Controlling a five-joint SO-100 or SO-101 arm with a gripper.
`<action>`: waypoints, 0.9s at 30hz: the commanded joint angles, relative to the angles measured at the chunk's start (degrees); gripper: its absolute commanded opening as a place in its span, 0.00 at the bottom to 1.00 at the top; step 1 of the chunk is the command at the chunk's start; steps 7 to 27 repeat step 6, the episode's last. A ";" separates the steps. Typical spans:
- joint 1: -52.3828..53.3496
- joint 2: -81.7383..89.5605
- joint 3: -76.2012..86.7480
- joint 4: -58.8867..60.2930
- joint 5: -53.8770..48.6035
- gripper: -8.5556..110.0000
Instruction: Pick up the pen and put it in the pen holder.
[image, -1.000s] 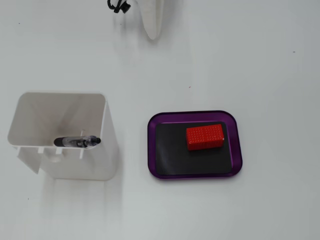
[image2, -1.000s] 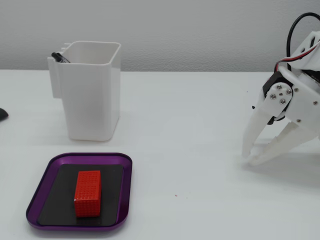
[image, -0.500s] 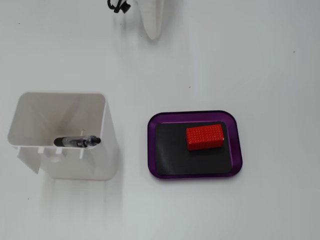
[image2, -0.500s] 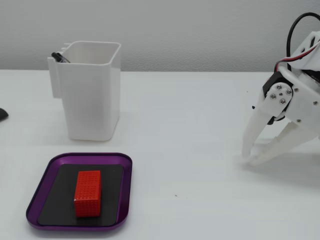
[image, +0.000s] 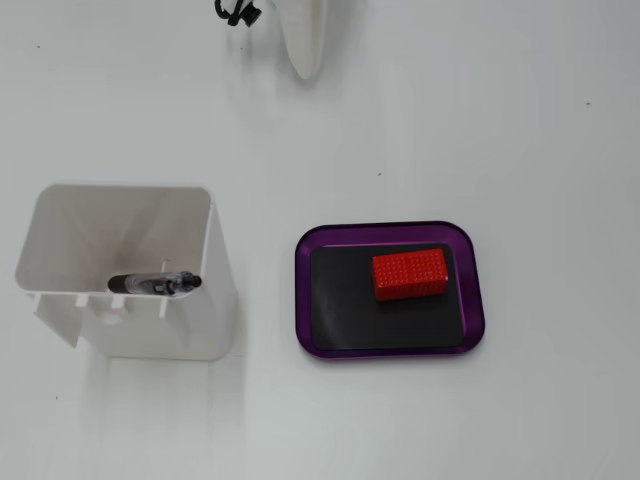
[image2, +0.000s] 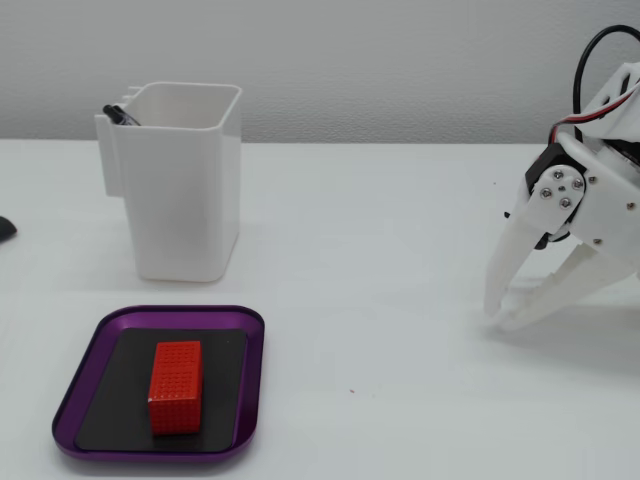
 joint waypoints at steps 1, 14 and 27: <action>0.35 3.43 0.44 -0.18 0.35 0.07; 0.35 3.43 0.44 -0.18 0.35 0.07; 0.35 3.43 0.44 -0.18 0.35 0.07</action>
